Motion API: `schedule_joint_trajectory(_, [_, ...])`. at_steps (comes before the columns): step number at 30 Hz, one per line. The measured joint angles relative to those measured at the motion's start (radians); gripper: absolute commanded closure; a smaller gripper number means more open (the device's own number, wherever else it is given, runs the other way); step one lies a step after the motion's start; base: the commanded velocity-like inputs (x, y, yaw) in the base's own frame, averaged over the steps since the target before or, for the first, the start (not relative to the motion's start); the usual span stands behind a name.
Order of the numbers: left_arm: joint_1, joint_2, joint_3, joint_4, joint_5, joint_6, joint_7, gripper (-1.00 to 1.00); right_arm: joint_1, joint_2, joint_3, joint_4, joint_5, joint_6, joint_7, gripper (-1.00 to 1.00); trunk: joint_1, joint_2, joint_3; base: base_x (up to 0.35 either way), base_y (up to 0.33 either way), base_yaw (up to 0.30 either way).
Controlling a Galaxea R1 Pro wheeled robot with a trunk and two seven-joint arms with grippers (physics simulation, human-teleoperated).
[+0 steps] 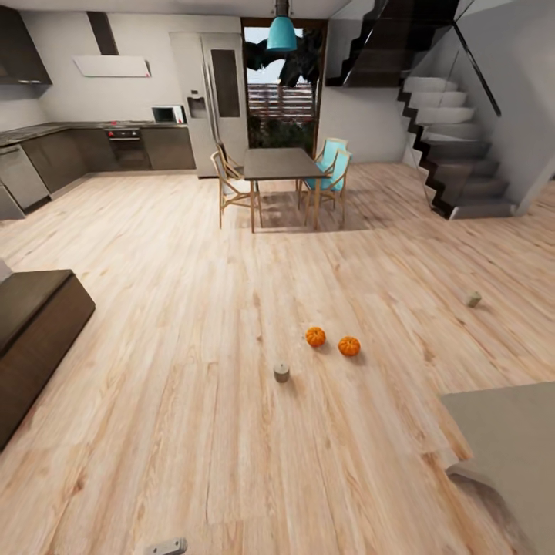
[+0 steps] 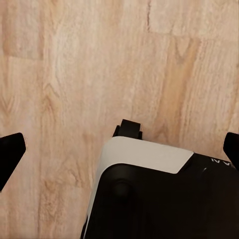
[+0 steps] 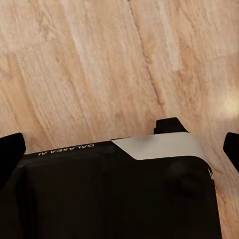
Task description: Place each of the two pumpkins and all three candles from the living room inside a cabinet in the living room (use any cabinet), then make sure every cabinet is closed, and position the cauldron so it is next to a table in the living room.
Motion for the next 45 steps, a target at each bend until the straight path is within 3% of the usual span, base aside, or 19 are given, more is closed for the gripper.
schedule_joint_trajectory(17, [0.0,-0.001,-0.001,0.0,0.001,-0.001,0.0,-1.0,0.0,0.0,0.002,0.0,0.0,0.001,0.0,-1.0,0.0,0.0,-0.011,0.229,0.124,0.116])
schedule_joint_trajectory(45, [0.0,-0.007,-0.003,0.0,0.0,-0.002,0.0,-1.0,0.0,0.003,0.002,0.001,-0.001,0.001,-0.002,-1.0,0.0,0.0,-0.017,-0.018,0.0,0.279])
